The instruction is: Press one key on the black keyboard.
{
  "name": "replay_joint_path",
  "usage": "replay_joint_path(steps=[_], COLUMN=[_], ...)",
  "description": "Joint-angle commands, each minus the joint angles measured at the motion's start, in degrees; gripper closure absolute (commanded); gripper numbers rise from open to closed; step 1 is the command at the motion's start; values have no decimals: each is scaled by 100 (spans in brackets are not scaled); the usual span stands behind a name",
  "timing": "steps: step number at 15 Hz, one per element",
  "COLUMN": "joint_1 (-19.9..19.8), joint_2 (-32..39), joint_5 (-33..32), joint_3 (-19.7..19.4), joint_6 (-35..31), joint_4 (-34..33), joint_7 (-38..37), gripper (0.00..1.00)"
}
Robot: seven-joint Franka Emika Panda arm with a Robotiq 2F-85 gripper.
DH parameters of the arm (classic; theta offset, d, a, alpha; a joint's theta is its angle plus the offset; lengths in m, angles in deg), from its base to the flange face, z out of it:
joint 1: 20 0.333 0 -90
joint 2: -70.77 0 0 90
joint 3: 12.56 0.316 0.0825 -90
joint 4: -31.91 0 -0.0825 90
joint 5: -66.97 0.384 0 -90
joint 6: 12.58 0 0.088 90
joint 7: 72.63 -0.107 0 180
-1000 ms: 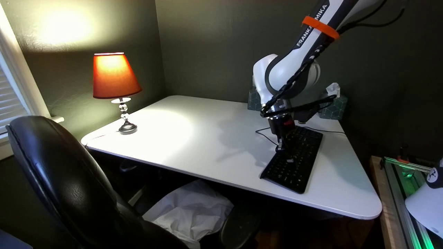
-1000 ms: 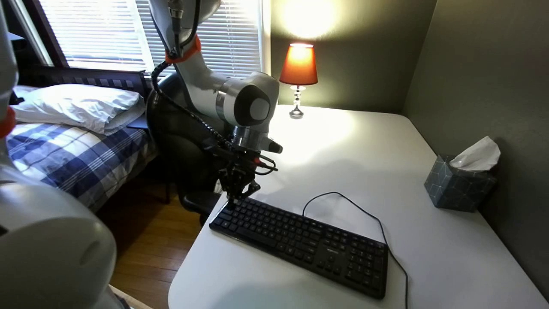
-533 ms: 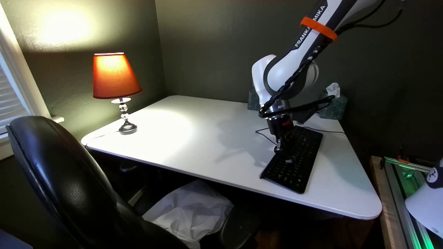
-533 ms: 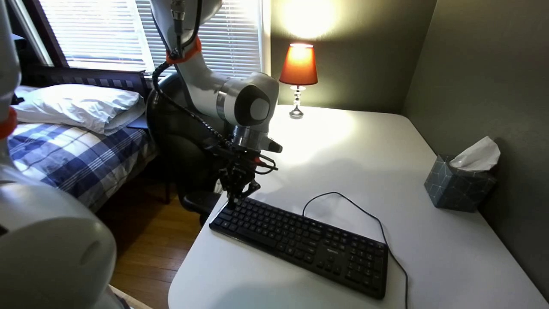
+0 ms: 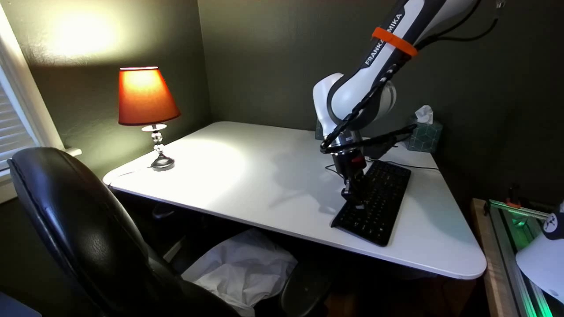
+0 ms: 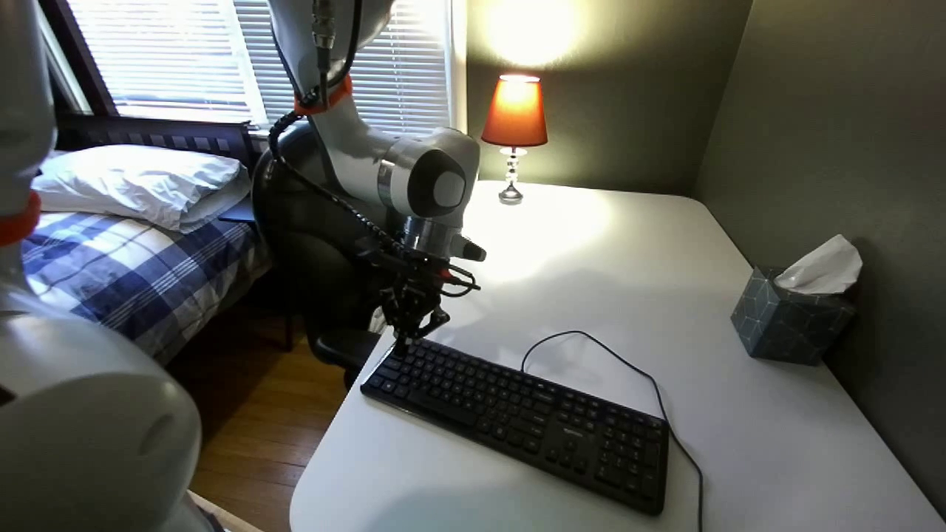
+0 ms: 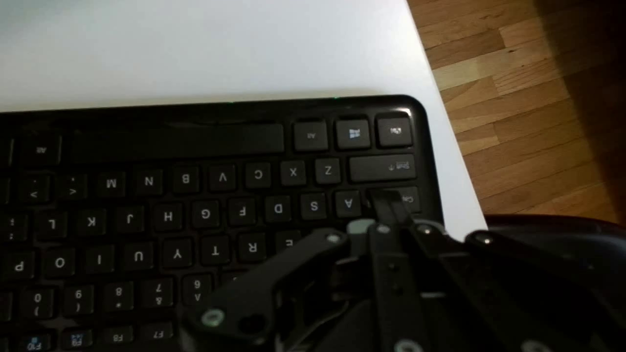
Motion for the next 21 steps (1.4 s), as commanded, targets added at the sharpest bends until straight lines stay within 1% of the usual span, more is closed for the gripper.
replay_joint_path(steps=[1,10,21], joint_1=[33,25,11], joint_2=[234,512,648], joint_5=[-75,-47,-20], joint_3=[25,22,16], joint_6=[-20,67,120], joint_4=[-188,-420,-522], joint_7=[-144,-228,-278], gripper=[100,100,100])
